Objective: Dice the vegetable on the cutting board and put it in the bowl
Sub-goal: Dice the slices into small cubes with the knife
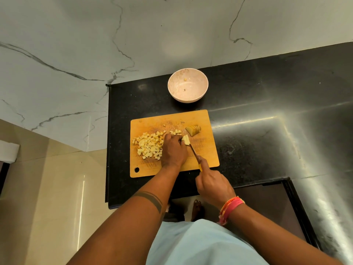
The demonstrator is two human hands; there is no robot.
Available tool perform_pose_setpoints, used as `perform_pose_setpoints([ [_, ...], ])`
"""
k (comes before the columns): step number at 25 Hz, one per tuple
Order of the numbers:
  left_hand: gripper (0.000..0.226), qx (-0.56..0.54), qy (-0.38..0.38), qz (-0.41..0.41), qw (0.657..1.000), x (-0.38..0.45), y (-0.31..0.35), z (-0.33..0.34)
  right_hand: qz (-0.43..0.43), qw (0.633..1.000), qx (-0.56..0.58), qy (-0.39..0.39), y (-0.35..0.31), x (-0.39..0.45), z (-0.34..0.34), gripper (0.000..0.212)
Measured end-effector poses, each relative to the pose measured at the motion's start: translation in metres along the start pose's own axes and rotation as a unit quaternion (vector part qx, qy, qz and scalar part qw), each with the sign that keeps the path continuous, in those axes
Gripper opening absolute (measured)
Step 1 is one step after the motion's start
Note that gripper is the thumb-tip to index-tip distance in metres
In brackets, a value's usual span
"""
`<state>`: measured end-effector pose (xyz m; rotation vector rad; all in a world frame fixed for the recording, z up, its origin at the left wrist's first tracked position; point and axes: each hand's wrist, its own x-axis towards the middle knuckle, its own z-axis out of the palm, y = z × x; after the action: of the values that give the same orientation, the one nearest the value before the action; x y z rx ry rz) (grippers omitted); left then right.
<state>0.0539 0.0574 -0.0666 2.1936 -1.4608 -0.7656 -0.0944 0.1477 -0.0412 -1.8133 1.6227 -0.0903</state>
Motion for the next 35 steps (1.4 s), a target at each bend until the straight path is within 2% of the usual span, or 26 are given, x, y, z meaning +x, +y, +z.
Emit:
perform_pose_setpoints([
  [4, 0.054, 0.084, -0.007, 0.016, 0.996, -0.005, 0.011, 0.007, 0.020, 0.998, 0.017, 0.056, 0.005, 0.008, -0.015, 0.064],
  [10, 0.037, 0.104, -0.055, 0.097, 0.988, 0.006, 0.002, 0.003, 0.014, 0.999, 0.009, 0.039, 0.004, 0.019, -0.012, 0.063],
  [13, 0.040, 0.095, -0.085, 0.139, 0.982, 0.009, -0.008, -0.007, 0.017, 0.999, 0.006, 0.038, 0.002, 0.013, -0.008, 0.062],
  [17, 0.048, 0.086, -0.070, 0.111, 0.988, 0.009, -0.015, -0.009, 0.015, 0.999, -0.004, 0.037, -0.003, 0.017, -0.001, 0.065],
  [24, 0.042, 0.084, -0.068, 0.106, 0.988, 0.010, -0.015, -0.006, 0.009, 0.999, 0.008, 0.038, -0.011, 0.017, 0.004, 0.064],
  [35, 0.035, 0.077, -0.054, 0.093, 0.991, 0.008, -0.010, -0.006, -0.004, 0.997, -0.078, -0.003, -0.020, 0.038, 0.006, 0.069],
])
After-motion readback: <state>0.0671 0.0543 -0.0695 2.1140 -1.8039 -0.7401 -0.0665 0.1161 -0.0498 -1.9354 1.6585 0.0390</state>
